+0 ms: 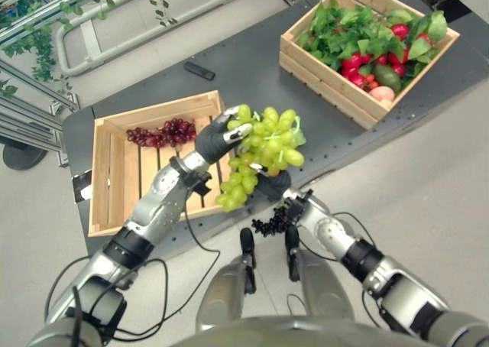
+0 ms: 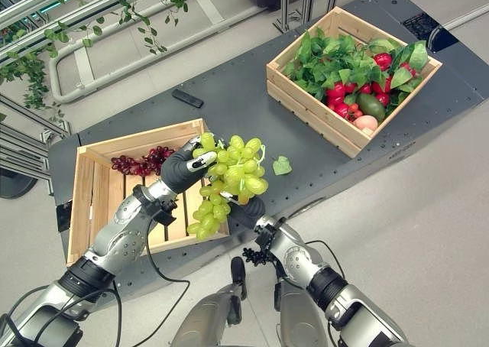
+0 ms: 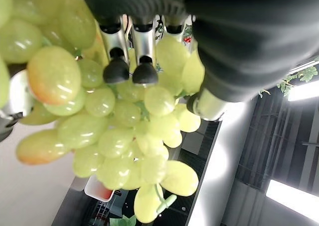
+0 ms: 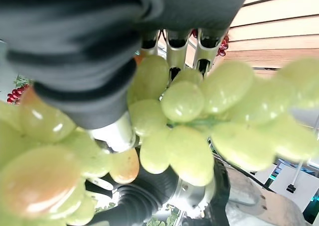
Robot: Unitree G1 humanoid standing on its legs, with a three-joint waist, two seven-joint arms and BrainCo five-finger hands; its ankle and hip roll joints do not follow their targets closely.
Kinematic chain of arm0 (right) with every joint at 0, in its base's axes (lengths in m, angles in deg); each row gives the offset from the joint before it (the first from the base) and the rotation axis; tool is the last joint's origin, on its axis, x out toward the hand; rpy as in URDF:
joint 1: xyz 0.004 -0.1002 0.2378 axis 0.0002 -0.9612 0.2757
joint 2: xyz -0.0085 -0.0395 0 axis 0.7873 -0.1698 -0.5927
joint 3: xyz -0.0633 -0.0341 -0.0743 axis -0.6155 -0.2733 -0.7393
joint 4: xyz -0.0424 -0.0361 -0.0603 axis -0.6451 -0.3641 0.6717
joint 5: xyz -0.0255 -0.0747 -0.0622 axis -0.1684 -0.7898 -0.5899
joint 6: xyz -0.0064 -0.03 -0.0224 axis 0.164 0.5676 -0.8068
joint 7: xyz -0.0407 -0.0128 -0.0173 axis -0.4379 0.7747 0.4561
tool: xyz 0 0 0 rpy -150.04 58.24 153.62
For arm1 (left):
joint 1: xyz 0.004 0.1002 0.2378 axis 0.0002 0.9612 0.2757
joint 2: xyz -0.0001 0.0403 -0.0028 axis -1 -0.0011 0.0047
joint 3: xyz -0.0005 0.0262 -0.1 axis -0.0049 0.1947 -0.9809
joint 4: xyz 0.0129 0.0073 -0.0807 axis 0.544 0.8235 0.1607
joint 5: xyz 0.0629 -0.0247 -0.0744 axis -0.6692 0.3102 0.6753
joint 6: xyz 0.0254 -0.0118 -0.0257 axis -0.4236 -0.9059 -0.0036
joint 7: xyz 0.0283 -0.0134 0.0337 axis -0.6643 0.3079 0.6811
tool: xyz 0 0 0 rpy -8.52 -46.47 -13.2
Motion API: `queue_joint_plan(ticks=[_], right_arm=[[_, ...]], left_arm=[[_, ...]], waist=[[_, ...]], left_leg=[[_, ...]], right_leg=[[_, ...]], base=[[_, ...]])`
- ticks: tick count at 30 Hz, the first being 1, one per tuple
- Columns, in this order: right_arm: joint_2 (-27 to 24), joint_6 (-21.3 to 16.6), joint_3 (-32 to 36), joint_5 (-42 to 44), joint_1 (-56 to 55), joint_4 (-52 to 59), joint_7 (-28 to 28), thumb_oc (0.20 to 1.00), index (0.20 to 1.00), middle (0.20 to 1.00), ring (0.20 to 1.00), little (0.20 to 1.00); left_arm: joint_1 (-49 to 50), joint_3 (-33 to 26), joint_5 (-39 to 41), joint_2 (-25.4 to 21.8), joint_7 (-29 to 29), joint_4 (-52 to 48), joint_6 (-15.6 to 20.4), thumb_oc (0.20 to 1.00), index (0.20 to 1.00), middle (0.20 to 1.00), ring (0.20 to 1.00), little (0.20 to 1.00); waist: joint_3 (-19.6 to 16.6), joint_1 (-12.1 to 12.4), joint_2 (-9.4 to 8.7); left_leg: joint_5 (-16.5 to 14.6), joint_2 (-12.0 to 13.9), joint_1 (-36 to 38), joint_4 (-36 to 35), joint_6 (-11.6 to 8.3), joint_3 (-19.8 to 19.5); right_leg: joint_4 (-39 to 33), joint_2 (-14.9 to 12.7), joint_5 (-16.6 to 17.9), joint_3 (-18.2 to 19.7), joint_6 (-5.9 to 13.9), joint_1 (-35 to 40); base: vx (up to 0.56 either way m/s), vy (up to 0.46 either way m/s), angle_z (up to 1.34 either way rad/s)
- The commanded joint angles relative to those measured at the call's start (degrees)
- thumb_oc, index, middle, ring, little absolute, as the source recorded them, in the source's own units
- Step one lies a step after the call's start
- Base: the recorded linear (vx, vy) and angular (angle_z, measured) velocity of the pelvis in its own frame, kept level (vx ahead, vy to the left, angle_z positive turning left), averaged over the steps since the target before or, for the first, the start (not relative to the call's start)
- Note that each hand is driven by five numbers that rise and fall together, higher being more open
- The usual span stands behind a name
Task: Pick up the fruits from the basket on one side to the basket on the other side
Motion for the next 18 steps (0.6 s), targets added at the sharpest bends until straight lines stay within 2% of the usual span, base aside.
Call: queue_joint_plan(ticks=[1, 11, 12, 13, 14, 15, 18], right_arm=[[6.89, -2.74, 2.27, 3.20, 4.59, 2.49, -1.90, 0.200, 0.200, 0.200, 0.200, 0.200], [6.87, -2.76, 2.50, 3.99, 3.98, 2.13, -1.64, 0.200, 0.200, 0.200, 0.200, 0.200], [6.82, -2.73, 2.53, 3.98, 3.79, 2.09, -1.58, 0.200, 0.200, 0.200, 0.200, 0.200], [6.82, -2.73, 2.53, 3.98, 3.79, 2.09, -1.58, 0.200, 0.200, 0.200, 0.200, 0.200], [6.75, -2.72, 2.53, 4.03, 3.66, 2.07, -1.56, 0.200, 0.200, 0.200, 0.200, 0.200], [6.63, -2.86, 2.58, 4.05, 3.43, 2.20, -1.43, 0.200, 0.200, 0.200, 0.200, 0.200], [6.40, -2.99, 2.62, 3.94, 3.40, 2.28, -1.28, 0.200, 0.200, 0.200, 0.200, 0.200]], left_arm=[[-0.35, 2.39, -0.05, 1.00, -2.46, -1.81, 2.28, 0.200, 0.200, 0.200, 0.200, 0.200], [0.53, 1.95, -0.91, 1.02, -1.80, -1.12, 2.45, 0.200, 0.200, 0.200, 0.200, 0.200], [0.84, 1.84, -1.06, 1.14, -1.55, -1.02, 2.48, 0.755, 0.755, 0.755, 0.755, 0.755], [0.84, 1.84, -1.06, 1.14, -1.55, -1.02, 2.48, 0.755, 0.755, 0.755, 0.755, 0.755], [0.97, 1.71, -1.19, 1.01, -1.43, -0.96, 2.51, 0.956, 0.956, 0.956, 0.956, 0.956], [1.10, 1.60, -1.69, 0.80, -0.90, -0.89, 2.75, 1.000, 1.000, 1.000, 1.000, 1.000], [1.16, 1.44, -1.74, 0.68, -0.65, -0.89, 2.77, 1.000, 1.000, 1.000, 1.000, 1.000]], waist=[[-0.40, 0.36, -2.25], [-0.48, 0.18, -2.53], [-0.44, 0.16, -2.52], [-0.44, 0.16, -2.52], [-0.42, 0.14, -2.52], [-0.41, 0.11, -2.55], [-0.41, 0.06, -2.58]], left_leg=[[-7.03, -0.42, 4.64, 3.21, 0.27, 0.92], [-7.22, -0.30, 4.63, 3.34, 0.31, 0.96], [-7.23, -0.29, 4.62, 3.37, 0.32, 0.97], [-7.23, -0.29, 4.62, 3.37, 0.32, 0.97], [-7.24, -0.27, 4.62, 3.42, 0.33, 1.02], [-7.27, -0.22, 4.56, 3.52, 0.36, 0.99], [-7.26, -0.22, 4.54, 3.48, 0.36, 0.96]], right_leg=[[-0.54, -2.06, 1.09, 1.91, 5.21, 3.42], [-0.41, -2.02, 1.07, 1.96, 5.18, 3.29], [-0.37, -2.00, 1.05, 1.96, 5.18, 3.27], [-0.37, -2.00, 1.05, 1.96, 5.18, 3.27], [-0.36, -1.99, 1.03, 1.98, 5.14, 3.28], [-0.27, -2.01, 1.04, 1.98, 5.16, 3.24], [-0.35, -2.00, 1.06, 2.05, 5.21, 3.23]], base=[[0.00, 0.000, 0.00], [0.00, 0.000, 0.00], [0.00, 0.000, 0.00], [0.00, 0.000, 0.00], [0.00, 0.000, 0.00], [0.00, 0.000, 0.00], [0.00, 0.000, 0.00]])
